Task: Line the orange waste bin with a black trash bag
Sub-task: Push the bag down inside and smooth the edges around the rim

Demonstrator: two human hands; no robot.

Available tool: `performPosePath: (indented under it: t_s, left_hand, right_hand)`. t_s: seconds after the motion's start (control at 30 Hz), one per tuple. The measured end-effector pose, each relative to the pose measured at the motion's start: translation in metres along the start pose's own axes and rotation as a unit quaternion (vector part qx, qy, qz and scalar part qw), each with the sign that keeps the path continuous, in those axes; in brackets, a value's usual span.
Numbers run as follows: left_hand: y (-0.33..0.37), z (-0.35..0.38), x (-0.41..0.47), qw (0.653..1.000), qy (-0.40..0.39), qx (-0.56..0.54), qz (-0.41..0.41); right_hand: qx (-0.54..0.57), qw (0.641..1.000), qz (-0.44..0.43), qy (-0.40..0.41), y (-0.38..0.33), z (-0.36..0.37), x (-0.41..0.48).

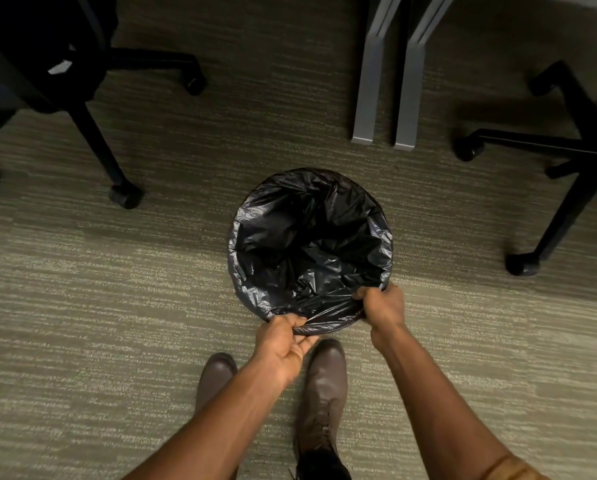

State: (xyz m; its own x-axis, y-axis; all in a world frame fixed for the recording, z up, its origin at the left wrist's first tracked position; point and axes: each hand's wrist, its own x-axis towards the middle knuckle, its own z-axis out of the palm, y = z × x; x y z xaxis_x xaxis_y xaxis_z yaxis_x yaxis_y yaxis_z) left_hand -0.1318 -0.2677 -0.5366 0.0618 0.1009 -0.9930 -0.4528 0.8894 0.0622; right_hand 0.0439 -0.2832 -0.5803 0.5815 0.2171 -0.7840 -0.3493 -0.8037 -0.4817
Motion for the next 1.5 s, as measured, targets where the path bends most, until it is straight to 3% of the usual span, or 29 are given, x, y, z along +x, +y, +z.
performPosePath:
  t_s: [0.23,0.3,0.37,0.43,0.5,0.57,0.6,0.63,0.73,0.77,0.83,0.87,0.97,1.03,1.13,1.23,1.37,1.5]
  left_hand:
    - [0.004,-0.002,0.0,1.0,-0.008,0.018,-0.015]
    - [0.006,-0.001,-0.006,0.997,-0.001,0.076,-0.007]
    - [0.009,-0.003,-0.012,0.976,0.004,0.215,-0.031]
    - [0.018,-0.007,-0.024,0.923,-0.005,0.381,-0.057]
    - [0.03,-0.01,-0.035,0.859,-0.048,0.501,-0.093]
    - [0.04,-0.01,-0.041,0.806,-0.08,0.582,-0.074]
    - [0.04,-0.007,-0.042,0.774,-0.083,0.627,-0.018]
    - [0.039,-0.005,-0.041,0.725,-0.069,0.682,0.07]
    - [0.033,0.008,-0.03,0.484,0.03,0.777,0.402]
    - [0.033,0.013,-0.025,0.435,0.012,0.775,0.458]
    - [0.036,0.022,-0.008,0.36,-0.034,0.81,0.461]
    - [0.038,0.027,0.0,0.338,-0.042,0.832,0.437]
    - [0.044,0.039,0.02,0.306,-0.047,0.888,0.34]
    - [0.047,0.042,0.027,0.289,-0.06,0.921,0.254]
    - [0.051,0.038,0.032,0.258,-0.056,0.948,0.175]
    - [0.05,0.034,0.03,0.249,-0.051,0.954,0.161]
    - [0.048,0.039,0.021,0.276,-0.044,0.923,0.263]
    - [0.061,0.054,0.017,0.236,-0.07,0.874,0.418]
  right_hand:
    - [-0.067,0.997,0.034,-0.018,-0.052,-0.013,0.019]
    - [-0.113,0.993,-0.018,-0.009,-0.072,-0.016,0.021]
    - [-0.22,0.965,-0.129,0.055,-0.088,-0.018,0.015]
    - [-0.332,0.88,-0.317,0.119,-0.095,-0.02,0.002]
    - [-0.402,0.76,-0.494,0.129,-0.095,-0.021,-0.014]
    - [-0.442,0.665,-0.599,0.058,-0.087,-0.016,-0.021]
    - [-0.47,0.625,-0.623,0.011,-0.081,-0.013,-0.022]
    - [-0.509,0.588,-0.629,-0.031,-0.075,-0.011,-0.021]
    - [-0.635,0.501,-0.576,-0.116,-0.063,-0.001,-0.012]
    - [-0.671,0.478,-0.55,-0.135,-0.063,0.004,-0.007]
    - [-0.729,0.421,-0.513,-0.167,-0.066,0.012,0.004]
    - [-0.755,0.386,-0.501,-0.175,-0.068,0.017,0.009]
    - [-0.83,0.257,-0.464,-0.171,-0.074,0.029,0.02]
    - [-0.862,0.202,-0.438,-0.154,-0.078,0.036,0.022]
    - [-0.887,0.178,-0.4,-0.145,-0.082,0.039,0.025]
    - [-0.894,0.191,-0.374,-0.156,-0.088,0.036,0.028]
    - [-0.813,0.27,-0.492,-0.156,-0.098,0.034,0.023]
    - [-0.732,0.373,-0.552,-0.145,-0.112,0.041,0.024]
